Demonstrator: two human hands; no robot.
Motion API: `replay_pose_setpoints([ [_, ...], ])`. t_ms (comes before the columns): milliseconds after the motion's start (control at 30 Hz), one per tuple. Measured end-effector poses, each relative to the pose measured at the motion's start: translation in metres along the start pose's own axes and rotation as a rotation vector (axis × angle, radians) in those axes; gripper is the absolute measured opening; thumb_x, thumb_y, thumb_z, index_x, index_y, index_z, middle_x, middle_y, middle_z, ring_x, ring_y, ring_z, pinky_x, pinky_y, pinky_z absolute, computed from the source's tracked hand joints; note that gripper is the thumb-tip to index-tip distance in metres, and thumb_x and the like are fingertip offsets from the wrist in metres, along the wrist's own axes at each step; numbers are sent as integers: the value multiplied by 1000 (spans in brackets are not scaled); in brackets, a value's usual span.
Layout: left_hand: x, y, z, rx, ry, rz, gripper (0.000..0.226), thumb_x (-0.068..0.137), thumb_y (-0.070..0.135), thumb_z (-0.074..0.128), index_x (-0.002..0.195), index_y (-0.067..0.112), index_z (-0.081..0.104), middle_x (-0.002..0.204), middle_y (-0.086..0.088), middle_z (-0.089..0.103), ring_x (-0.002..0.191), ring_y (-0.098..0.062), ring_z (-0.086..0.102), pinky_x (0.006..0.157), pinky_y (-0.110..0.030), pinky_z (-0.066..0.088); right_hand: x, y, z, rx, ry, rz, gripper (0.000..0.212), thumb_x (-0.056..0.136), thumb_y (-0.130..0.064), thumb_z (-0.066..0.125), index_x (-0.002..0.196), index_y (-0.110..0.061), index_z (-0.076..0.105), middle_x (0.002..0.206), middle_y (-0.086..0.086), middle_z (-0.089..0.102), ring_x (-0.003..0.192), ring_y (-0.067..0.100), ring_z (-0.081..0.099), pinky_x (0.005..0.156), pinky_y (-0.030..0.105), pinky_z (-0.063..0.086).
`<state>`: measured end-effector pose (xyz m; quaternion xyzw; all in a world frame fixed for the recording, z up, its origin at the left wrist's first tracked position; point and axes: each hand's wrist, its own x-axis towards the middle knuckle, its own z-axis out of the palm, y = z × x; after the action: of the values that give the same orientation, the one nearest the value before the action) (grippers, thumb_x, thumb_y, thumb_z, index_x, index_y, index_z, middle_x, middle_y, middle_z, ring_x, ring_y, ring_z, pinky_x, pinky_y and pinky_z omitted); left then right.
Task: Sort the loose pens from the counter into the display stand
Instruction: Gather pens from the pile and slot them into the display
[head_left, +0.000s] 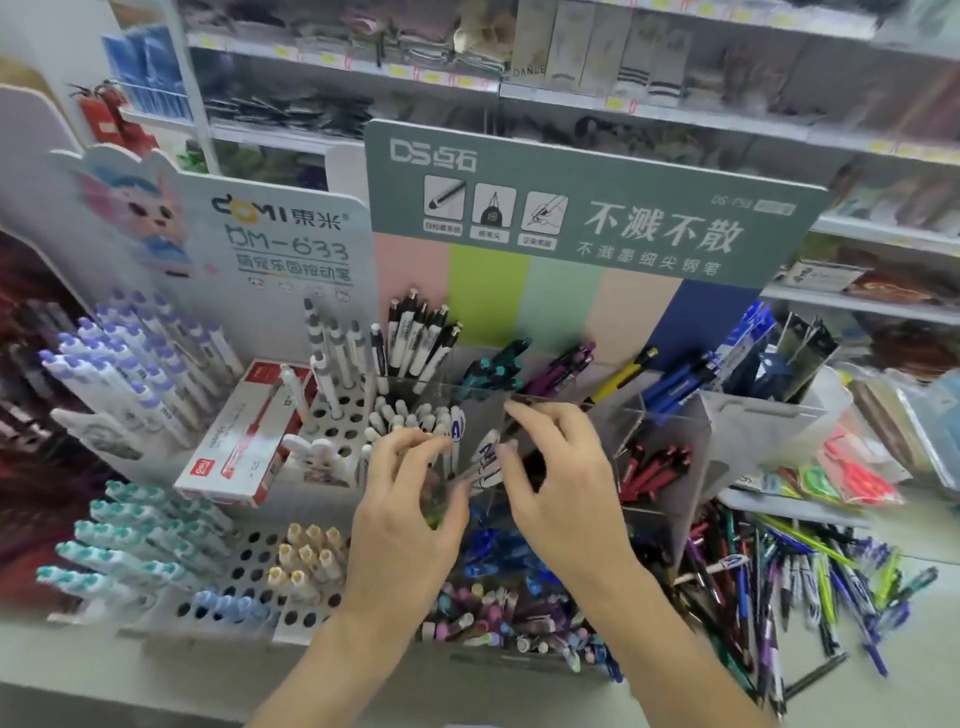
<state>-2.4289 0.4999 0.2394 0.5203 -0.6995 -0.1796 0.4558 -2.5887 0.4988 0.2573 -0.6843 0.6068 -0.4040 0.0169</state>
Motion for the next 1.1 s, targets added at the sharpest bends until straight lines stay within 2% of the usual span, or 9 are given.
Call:
replay_pose_setpoints([
  [167,-14,32,10,-292,-201,-58,18,87,8,73,87,25,66,78,11,62,68,-13,61,60,-17,47,-45,4,-56,150,236,147,14,90,-2,72,102,-10,71,90,-2,65,80,12,64,70,24,52],
  [367,-67,68,74,-441,-709,-17,14,91,14,66,85,25,63,68,5,63,58,-14,55,56,-18,42,-134,51,-109,78,375,435,18,87,3,73,94,-14,71,82,-5,67,69,14,64,64,22,51],
  [467,-92,86,125,-337,-883,23,9,90,22,63,87,30,59,67,10,60,60,-6,54,59,-13,39,-177,110,-127,79,331,677,21,88,-1,72,93,-21,72,82,-12,68,73,14,65,67,22,52],
  [567,-111,99,185,-189,-1034,-16,5,92,28,60,94,31,56,73,14,57,65,-2,53,63,-14,39,-216,183,-141,87,154,914,26,90,-7,73,92,-32,69,85,-10,70,78,8,64,68,14,49],
  [700,-137,102,261,13,-933,-203,12,91,30,62,95,31,51,85,14,55,73,-3,53,64,-14,38,-256,279,-152,75,-41,1093,33,87,-19,78,117,-25,66,110,-2,63,91,13,62,70,9,44],
  [800,-159,101,293,140,-762,-384,27,86,31,71,95,33,45,91,17,49,82,-4,52,70,-13,38,-278,322,-159,91,-110,1219,58,83,-27,83,134,-24,57,123,1,42,101,17,56,92,28,48],
  [867,-169,97,300,204,-695,-405,38,82,34,75,102,33,43,100,17,45,93,-9,52,80,-21,40,-282,330,-157,96,-88,1232,72,79,-31,86,142,-25,51,123,1,38,103,19,54,101,34,47],
  [967,-174,108,317,249,-550,-426,42,79,29,79,103,29,44,103,11,44,96,-12,49,84,-23,37,-281,341,-154,142,-149,1199,85,79,-32,86,151,-20,43,122,-3,36,100,18,55,100,32,48],
  [1100,-165,121,334,232,-314,-290,45,75,21,81,105,21,47,105,7,42,99,-18,48,89,-37,46,-273,342,-143,236,-191,1086,75,82,-30,84,146,-18,49,125,-8,39,104,12,54,99,24,49],
])
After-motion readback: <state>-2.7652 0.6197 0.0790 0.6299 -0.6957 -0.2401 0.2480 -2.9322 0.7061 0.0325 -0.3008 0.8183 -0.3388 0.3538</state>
